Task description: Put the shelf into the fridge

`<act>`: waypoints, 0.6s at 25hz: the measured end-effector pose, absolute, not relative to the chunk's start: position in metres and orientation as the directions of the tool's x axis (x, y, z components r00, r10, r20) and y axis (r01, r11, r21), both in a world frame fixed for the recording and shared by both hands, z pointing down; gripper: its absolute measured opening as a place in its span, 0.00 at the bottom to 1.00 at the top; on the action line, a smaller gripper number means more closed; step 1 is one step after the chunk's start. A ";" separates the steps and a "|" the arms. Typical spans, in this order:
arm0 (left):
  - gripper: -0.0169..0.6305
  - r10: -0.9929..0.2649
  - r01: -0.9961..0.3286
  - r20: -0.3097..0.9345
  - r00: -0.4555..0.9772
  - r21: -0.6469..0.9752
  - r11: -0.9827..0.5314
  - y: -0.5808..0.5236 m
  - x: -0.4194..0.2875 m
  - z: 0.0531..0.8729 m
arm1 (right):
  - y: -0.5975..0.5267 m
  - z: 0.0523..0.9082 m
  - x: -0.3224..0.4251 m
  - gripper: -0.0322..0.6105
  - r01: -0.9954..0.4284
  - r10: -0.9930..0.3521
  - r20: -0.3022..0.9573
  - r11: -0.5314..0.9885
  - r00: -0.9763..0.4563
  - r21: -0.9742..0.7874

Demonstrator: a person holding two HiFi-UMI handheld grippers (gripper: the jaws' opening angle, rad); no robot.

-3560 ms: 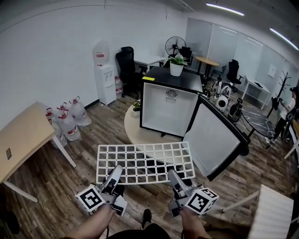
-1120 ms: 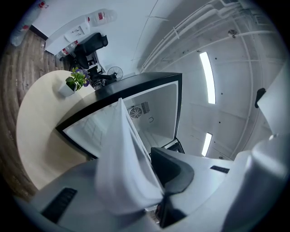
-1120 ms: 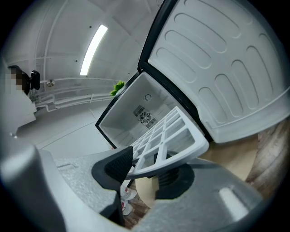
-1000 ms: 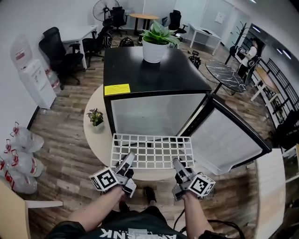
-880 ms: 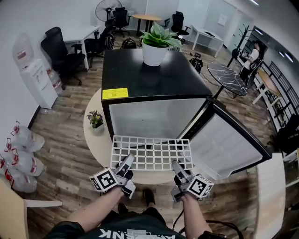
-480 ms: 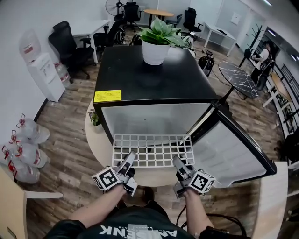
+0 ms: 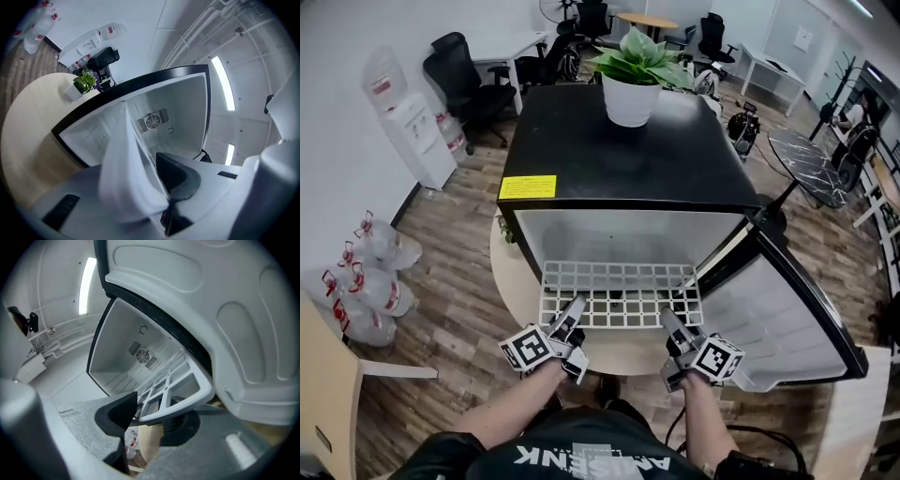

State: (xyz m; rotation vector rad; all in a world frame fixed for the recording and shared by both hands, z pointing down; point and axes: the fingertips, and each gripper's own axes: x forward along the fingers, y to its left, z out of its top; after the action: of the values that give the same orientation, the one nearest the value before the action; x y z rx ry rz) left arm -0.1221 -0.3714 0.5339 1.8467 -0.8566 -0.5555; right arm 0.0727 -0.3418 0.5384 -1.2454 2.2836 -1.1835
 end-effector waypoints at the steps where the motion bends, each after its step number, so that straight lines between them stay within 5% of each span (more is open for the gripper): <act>1: 0.14 -0.762 -0.310 -0.001 0.648 0.913 -0.265 -0.372 -0.119 0.534 | -0.342 0.539 0.076 0.27 -0.566 -0.800 0.130 0.289 -0.586 -0.772; 15: 0.12 -0.784 -0.387 0.072 0.617 0.895 -0.223 -0.381 -0.140 0.554 | -0.352 0.565 0.082 0.25 -0.626 -0.822 0.254 0.152 -0.510 -0.764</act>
State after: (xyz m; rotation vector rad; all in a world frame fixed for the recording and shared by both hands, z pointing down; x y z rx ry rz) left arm -0.1399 -0.3805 0.5544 1.8358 -0.9423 -0.4938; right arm 0.0817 -0.3521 0.5647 -1.4160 2.2043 -1.2839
